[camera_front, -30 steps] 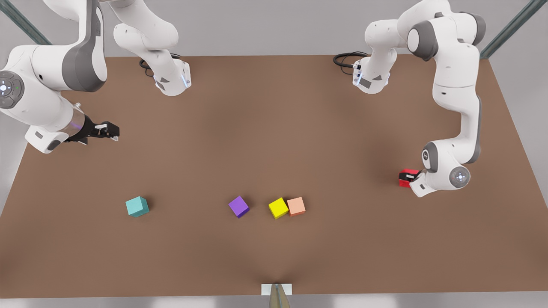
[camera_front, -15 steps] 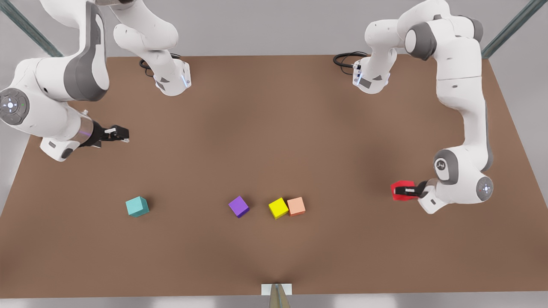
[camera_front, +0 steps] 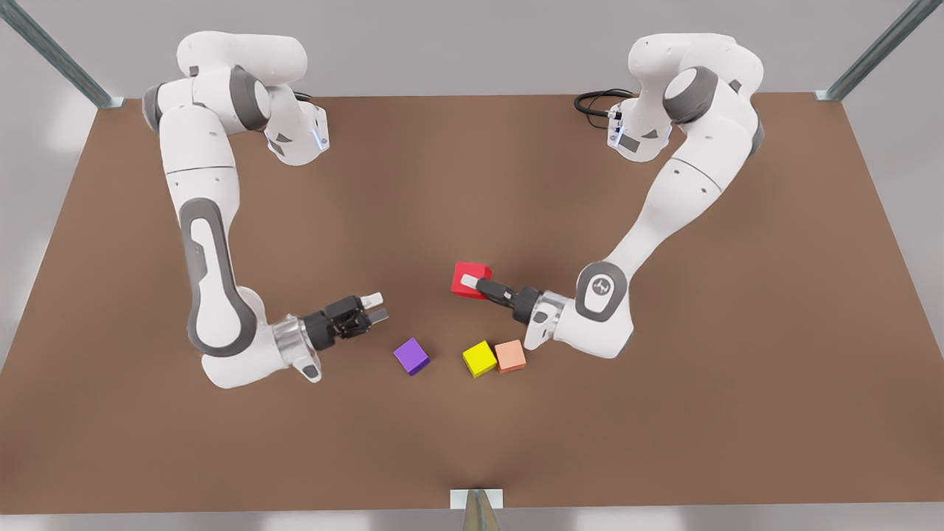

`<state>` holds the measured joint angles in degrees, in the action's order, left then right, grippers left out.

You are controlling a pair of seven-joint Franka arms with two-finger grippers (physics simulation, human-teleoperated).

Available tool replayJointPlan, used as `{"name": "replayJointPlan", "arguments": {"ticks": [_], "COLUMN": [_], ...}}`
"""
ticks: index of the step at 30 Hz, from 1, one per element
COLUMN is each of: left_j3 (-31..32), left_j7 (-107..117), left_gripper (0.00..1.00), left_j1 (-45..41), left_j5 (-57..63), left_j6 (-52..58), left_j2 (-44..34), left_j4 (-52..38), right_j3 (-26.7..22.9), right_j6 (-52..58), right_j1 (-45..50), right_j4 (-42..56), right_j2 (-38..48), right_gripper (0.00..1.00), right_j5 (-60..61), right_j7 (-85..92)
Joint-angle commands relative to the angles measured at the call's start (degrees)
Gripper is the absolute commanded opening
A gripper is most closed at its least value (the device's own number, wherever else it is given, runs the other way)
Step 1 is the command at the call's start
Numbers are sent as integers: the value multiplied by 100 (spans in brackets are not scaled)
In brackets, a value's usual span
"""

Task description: Pick up red wooden cube and pass to hand red wooden cube and place in blue wooden cube

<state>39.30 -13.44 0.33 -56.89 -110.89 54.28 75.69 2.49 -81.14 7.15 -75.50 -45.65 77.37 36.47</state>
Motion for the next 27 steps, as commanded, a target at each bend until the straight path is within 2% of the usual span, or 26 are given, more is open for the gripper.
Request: {"name": "replayJointPlan", "arguments": {"ticks": [1, 4, 8, 22, 27], "left_j3": [17, 17, 17, 17, 43], "left_j7": [-1036, -2145, -2180, -2180, -2171], "left_gripper": [63, 63, 63, 63, 63], "left_j1": [2, 11, -77, -77, -77], "left_j5": [-463, -1052, -1043, -1342, -1342], "left_j6": [-1047, -1488, -1619, -1584, -1558], "left_j2": [56, 258, 399, 452, 452], "left_j4": [-19, -19, -203, -195, -195], "right_j3": [-3, 15, 24, 24, 50], "right_j6": [-912, -1194, -1247, -1625, -1634], "right_j1": [111, 331, 357, 727, 727], "right_j4": [-17, -149, -237, -307, 176], "right_j2": [-14, -23, -14, -164, -542], "right_gripper": [100, 100, 100, 100, 100], "right_j5": [138, 278, 375, 1016, 1192], "right_j7": [5421, 6750, 7436, 7463, 7524]}}
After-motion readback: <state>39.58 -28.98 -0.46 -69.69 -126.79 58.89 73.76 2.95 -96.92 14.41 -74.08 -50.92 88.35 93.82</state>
